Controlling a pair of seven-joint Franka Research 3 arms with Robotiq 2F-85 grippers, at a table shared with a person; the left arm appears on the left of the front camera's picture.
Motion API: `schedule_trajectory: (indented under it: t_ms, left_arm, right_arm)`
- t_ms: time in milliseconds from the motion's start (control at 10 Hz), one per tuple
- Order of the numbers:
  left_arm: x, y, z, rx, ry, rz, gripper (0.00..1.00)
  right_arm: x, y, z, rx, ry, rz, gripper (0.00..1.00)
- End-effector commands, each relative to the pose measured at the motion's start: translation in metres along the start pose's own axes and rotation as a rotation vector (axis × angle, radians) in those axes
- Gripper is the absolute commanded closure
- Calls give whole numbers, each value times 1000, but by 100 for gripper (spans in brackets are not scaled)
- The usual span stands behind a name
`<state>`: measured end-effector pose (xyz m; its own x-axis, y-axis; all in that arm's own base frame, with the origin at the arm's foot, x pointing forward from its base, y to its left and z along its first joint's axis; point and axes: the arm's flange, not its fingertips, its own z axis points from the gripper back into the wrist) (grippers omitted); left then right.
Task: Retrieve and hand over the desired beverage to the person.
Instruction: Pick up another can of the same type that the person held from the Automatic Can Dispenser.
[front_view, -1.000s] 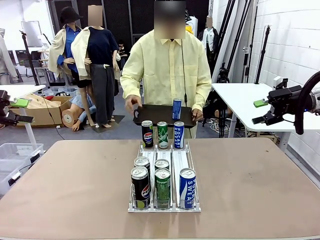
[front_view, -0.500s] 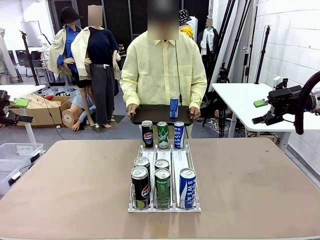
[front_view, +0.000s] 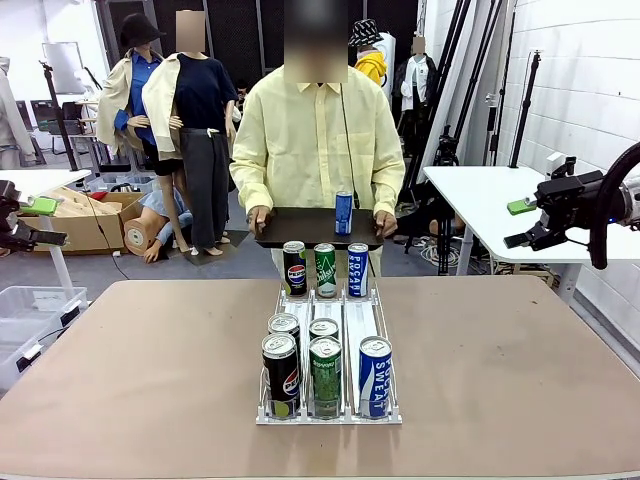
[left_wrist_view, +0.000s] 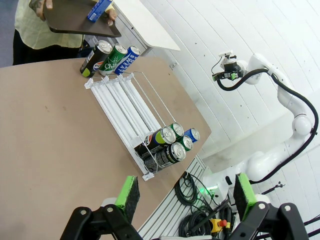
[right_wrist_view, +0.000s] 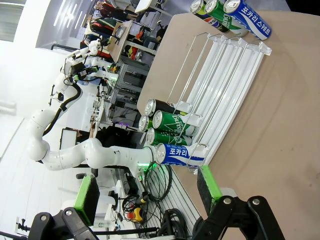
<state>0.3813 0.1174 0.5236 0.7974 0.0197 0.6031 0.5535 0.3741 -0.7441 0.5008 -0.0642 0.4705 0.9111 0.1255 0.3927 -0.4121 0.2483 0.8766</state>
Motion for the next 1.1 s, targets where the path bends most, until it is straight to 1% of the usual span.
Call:
schedule_trajectory:
  t_ms: [0, 200, 400, 700, 800, 1000]
  left_arm:
    - [2, -7, -17, 1, 18, 7, 0]
    - [-1, -30, -54, 32, 90, -6, 0]
    - [-1, -49, -98, 60, 188, -1, 0]
    - [8, -77, -161, 102, 283, 6, 0]
    - [12, -84, -184, 137, 318, 16, 0]
    - [19, -101, -233, 257, 386, 1, 0]
  right_arm:
    - [0, 1, -1, 5, 2, -1, 0]
    - [0, 1, -1, 5, 2, -1, 0]
    - [0, 1, -1, 5, 2, -1, 0]
    - [0, 1, -1, 5, 2, -1, 0]
    - [0, 1, -1, 5, 2, -1, 0]
    - [0, 1, -1, 5, 2, -1, 0]
